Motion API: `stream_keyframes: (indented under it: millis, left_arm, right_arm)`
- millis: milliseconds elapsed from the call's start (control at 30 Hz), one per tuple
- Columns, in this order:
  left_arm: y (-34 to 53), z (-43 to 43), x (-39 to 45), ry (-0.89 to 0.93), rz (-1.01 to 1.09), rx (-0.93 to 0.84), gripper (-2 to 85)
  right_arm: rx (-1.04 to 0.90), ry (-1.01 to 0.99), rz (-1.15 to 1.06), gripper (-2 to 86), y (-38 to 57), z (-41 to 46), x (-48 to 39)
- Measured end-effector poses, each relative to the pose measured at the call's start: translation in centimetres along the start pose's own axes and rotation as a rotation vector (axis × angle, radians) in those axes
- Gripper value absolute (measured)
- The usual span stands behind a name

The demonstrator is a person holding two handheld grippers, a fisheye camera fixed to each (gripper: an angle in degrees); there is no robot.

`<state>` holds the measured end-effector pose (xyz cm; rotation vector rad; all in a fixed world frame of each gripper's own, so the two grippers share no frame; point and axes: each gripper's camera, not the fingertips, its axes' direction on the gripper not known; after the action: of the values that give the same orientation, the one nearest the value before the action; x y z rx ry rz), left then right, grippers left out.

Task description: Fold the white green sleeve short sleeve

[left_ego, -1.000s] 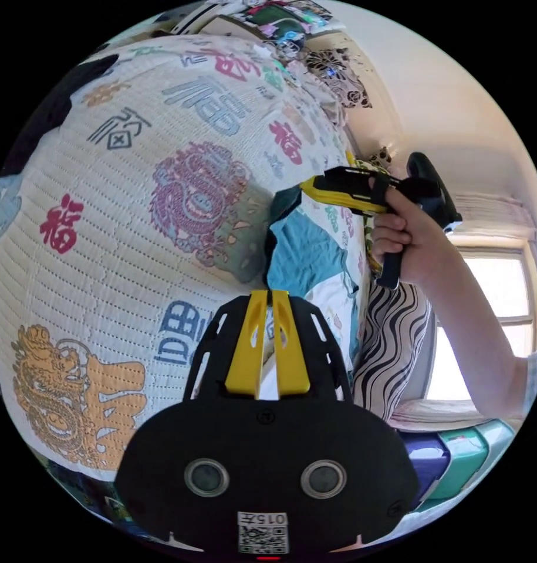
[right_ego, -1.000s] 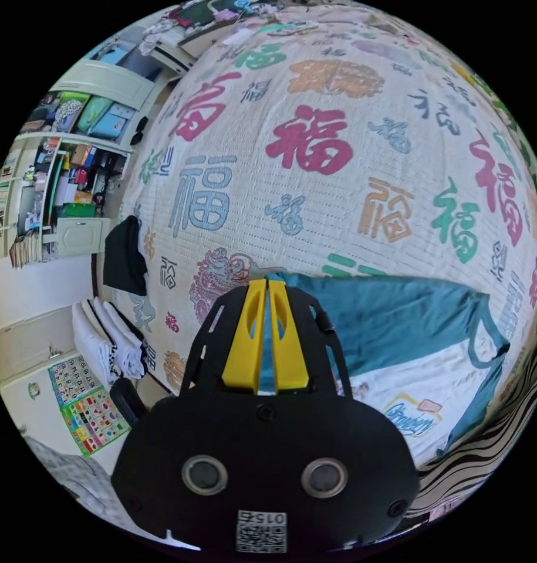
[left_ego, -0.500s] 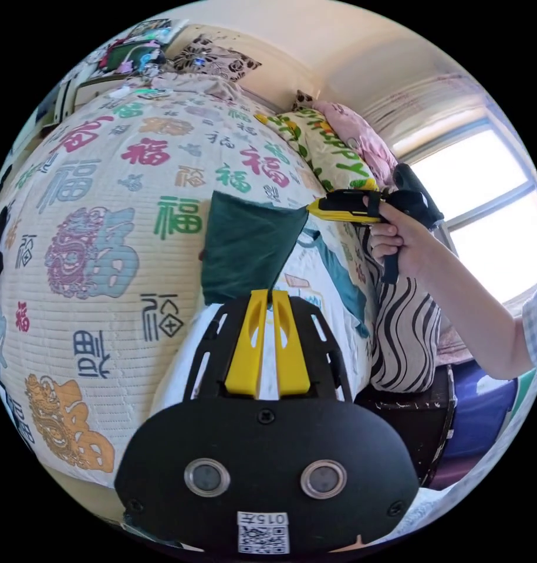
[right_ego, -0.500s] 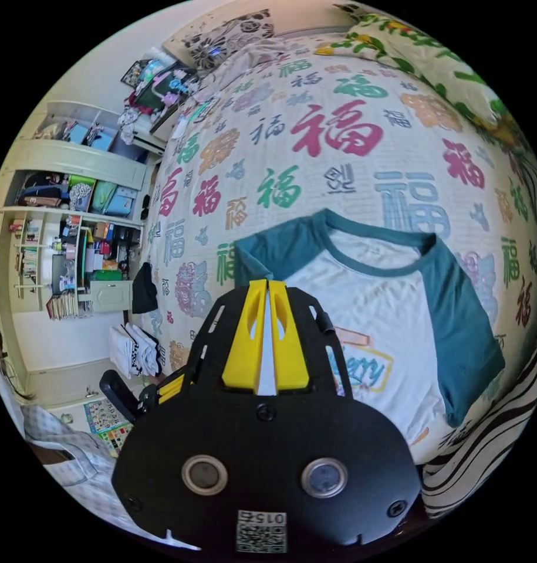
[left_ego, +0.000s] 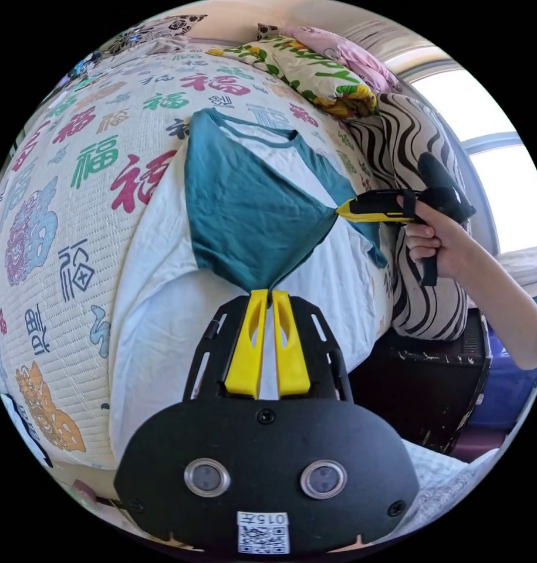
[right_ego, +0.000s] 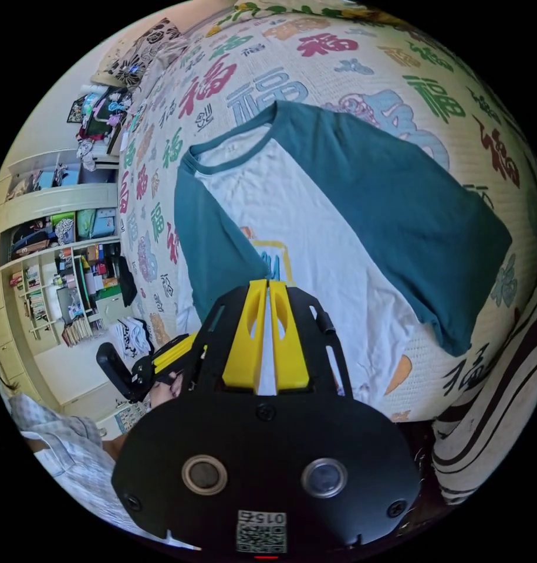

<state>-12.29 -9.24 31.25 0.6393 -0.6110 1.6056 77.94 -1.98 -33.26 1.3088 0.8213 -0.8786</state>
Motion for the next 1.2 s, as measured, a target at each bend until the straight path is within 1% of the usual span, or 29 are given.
stream_keyframes:
  millis: [233,333,400,433,467,500,533,600,633,700,800,833,900,967,1000,1067,1133,1200]
  left_arm:
    - [0.9,1.7,-0.6,-0.038,0.014,-0.047,1.1]
    - [1.3,1.7,-1.3,-0.007,0.025,-0.058,4.1]
    - [1.7,1.2,-2.5,0.054,0.012,-0.087,7.2]
    - [1.9,0.9,-2.9,0.061,0.002,-0.084,7.5]
    - [2.3,-0.1,-3.8,0.068,-0.027,-0.063,8.1]
    - [2.9,-1.3,-5.2,0.078,-0.081,-0.028,8.5]
    - [3.2,-2.0,-6.1,0.088,-0.122,-0.006,8.7]
    - [4.9,-4.1,-10.6,0.180,-0.337,0.119,9.0]
    - [5.4,-4.4,-11.8,0.211,-0.394,0.154,9.1]
    - [7.1,-4.3,-15.8,0.345,-0.600,0.257,9.5]
    - [8.1,-3.6,-18.6,0.434,-0.729,0.339,9.5]
    - [8.3,-3.6,-19.1,0.441,-0.752,0.356,9.4]
    - [9.2,-3.7,-20.8,0.481,-0.843,0.406,7.7]
    - [9.8,-3.8,-21.9,0.502,-0.882,0.418,5.1]
    - [10.2,-4.0,-22.5,0.508,-0.905,0.422,2.5]
    - [11.1,-4.4,-23.5,0.524,-0.934,0.442,0.6]
    - [12.1,-5.2,-24.5,0.572,-0.950,0.511,-0.1]
    - [13.4,-6.9,-26.2,0.607,-0.982,0.630,-0.5]
  right_arm:
    - [-0.062,-0.005,-0.006,-0.4,0.5,3.7,3.6]
    - [-0.081,0.013,-0.026,0.6,0.2,5.0,4.1]
    - [-0.095,0.091,-0.056,3.1,-0.7,5.4,3.9]
    - [-0.085,0.138,-0.083,4.0,-0.9,5.3,3.6]
    - [-0.046,0.242,-0.134,4.8,-1.5,4.9,2.5]
    - [0.010,0.285,-0.195,5.5,-2.3,4.3,1.1]
    - [0.031,0.279,-0.231,5.8,-2.8,4.1,0.3]
    - [0.061,0.186,-0.347,7.0,-6.0,4.3,-2.7]
    - [0.056,0.157,-0.370,7.3,-7.1,4.7,-3.4]
    - [0.039,0.075,-0.437,8.3,-11.6,6.3,-6.5]
    - [0.028,0.083,-0.506,9.3,-16.6,9.2,-10.6]
    - [0.018,0.083,-0.516,9.5,-17.4,9.9,-11.2]
    - [-0.078,0.108,-0.525,9.6,-20.3,13.4,-13.0]
    - [-0.150,0.153,-0.498,7.0,-21.8,16.0,-13.1]
    - [-0.145,0.167,-0.470,4.8,-22.3,16.5,-12.8]
    - [-0.149,0.117,-0.443,2.1,-22.7,16.4,-12.3]
    - [-0.132,0.068,-0.429,0.8,-22.9,15.9,-11.9]
    - [-0.120,0.011,-0.432,0.0,-23.2,15.6,-11.6]
